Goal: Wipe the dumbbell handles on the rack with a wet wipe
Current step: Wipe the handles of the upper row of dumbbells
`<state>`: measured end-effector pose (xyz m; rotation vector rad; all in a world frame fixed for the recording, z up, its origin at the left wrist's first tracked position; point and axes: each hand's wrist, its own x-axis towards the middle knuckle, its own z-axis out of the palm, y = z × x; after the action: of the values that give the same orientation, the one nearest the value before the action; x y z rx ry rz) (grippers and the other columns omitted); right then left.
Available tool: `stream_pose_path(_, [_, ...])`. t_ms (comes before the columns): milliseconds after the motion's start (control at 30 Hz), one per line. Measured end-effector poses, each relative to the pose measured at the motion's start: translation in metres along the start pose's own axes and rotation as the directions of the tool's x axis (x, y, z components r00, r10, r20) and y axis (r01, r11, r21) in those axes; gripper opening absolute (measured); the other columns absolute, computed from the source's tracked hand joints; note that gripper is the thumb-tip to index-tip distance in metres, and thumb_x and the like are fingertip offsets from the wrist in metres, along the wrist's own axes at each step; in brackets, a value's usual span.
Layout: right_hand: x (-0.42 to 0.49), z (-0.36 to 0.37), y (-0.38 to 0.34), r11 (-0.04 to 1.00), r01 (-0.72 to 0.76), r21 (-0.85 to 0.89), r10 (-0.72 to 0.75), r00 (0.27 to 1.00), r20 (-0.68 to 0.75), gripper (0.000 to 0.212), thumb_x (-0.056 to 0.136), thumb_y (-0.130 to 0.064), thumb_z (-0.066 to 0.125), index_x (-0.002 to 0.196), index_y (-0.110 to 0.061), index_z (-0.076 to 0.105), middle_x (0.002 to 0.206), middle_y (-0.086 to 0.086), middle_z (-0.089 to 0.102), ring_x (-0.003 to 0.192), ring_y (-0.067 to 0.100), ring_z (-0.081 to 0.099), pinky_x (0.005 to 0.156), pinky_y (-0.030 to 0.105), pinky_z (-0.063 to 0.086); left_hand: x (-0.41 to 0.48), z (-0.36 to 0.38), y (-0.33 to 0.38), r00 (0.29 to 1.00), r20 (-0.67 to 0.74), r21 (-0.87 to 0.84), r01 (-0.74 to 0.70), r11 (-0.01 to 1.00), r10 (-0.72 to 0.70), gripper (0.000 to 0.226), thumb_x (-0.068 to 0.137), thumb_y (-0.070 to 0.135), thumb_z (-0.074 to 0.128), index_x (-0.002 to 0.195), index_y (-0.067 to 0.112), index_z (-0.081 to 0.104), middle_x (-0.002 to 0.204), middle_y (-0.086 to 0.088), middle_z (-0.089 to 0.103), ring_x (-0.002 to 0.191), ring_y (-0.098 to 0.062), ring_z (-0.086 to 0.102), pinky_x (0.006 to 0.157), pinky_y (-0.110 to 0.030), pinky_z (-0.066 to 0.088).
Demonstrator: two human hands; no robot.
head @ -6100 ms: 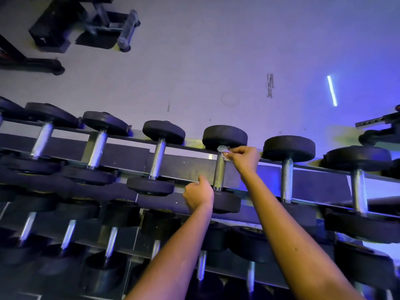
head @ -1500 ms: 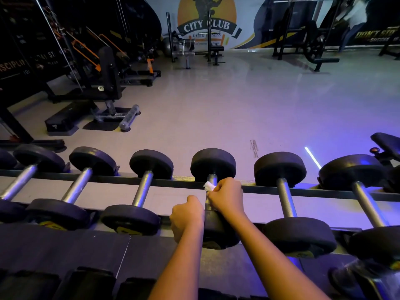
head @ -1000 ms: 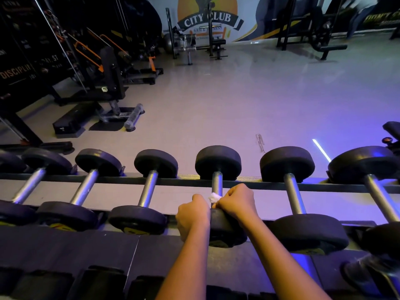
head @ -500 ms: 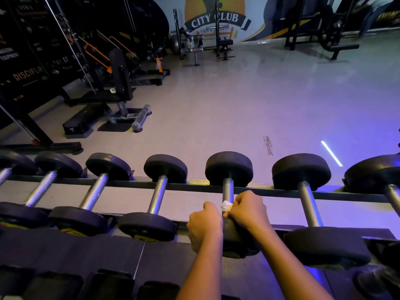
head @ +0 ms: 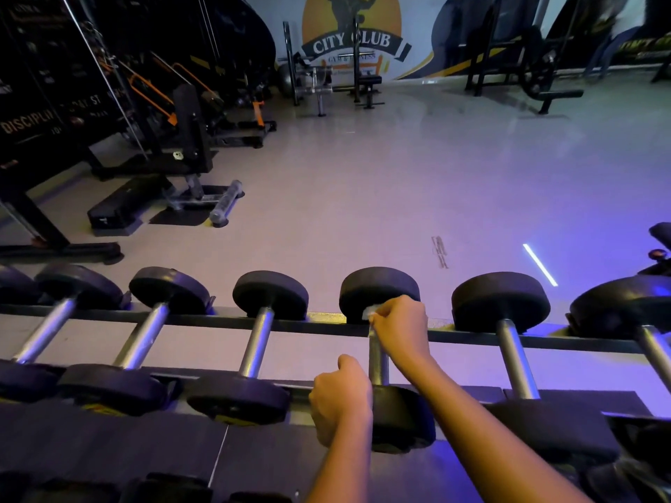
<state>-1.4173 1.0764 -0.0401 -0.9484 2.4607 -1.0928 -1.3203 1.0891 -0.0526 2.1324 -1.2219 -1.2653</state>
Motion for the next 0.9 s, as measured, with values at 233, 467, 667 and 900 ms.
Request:
stream_pose_path(233, [-0.043, -0.006, 0.025, 0.987, -0.004, -0.163, 0.029, 0.988, 0.150, 0.021, 0.089, -0.025, 0.064, 0.102, -0.013, 0.075, 0.092, 0.007, 0.065, 0.077, 0.016, 0.056, 0.069, 0.023, 0.041, 0.000, -0.003, -0.001, 1.000, 0.022, 0.035, -0.010, 0.999, 0.009, 0.036, 0.093, 0.042, 0.040, 0.080, 0.011, 0.054, 0.079, -0.006, 0.054, 0.069, -0.020, 0.050, 0.067, -0.031, 0.043])
stream_pose_path(467, [-0.024, -0.006, 0.023, 0.993, -0.039, -0.113, 0.054, 0.989, 0.137, 0.012, 0.080, -0.020, 0.076, 0.090, -0.014, 0.076, 0.095, 0.005, 0.070, 0.085, 0.017, 0.064, 0.078, 0.029, 0.055, -0.005, -0.007, 0.006, 0.999, 0.036, 0.066, 0.004, 0.998, -0.007, 0.041, 0.096, 0.041, 0.040, 0.065, 0.014, 0.045, 0.066, -0.003, 0.047, 0.061, -0.015, 0.045, 0.070, -0.030, 0.046])
stream_pose_path(667, [-0.002, -0.004, 0.015, 0.997, -0.057, -0.045, 0.058, 0.998, 0.034, 0.019, 0.079, -0.022, 0.078, 0.092, -0.008, 0.074, 0.090, 0.009, 0.068, 0.083, 0.019, 0.060, 0.070, 0.027, 0.049, -0.004, -0.005, 0.005, 0.999, 0.031, 0.056, 0.009, 0.998, -0.011, 0.042, 0.096, 0.041, 0.040, 0.065, 0.013, 0.048, 0.066, -0.004, 0.051, 0.061, -0.015, 0.048, 0.067, -0.028, 0.043])
stream_pose_path(900, [-0.042, -0.016, 0.027, 0.979, -0.175, -0.108, 0.196, 0.956, 0.221, 0.016, 0.073, -0.022, 0.082, 0.069, -0.011, 0.071, 0.075, 0.004, 0.066, 0.069, 0.013, 0.059, 0.061, 0.023, 0.046, 0.002, -0.003, 0.001, 0.999, 0.045, 0.056, 0.021, 0.998, -0.024, 0.038, 0.093, 0.042, 0.042, 0.074, 0.012, 0.055, 0.072, -0.005, 0.054, 0.063, -0.017, 0.049, 0.060, -0.027, 0.039])
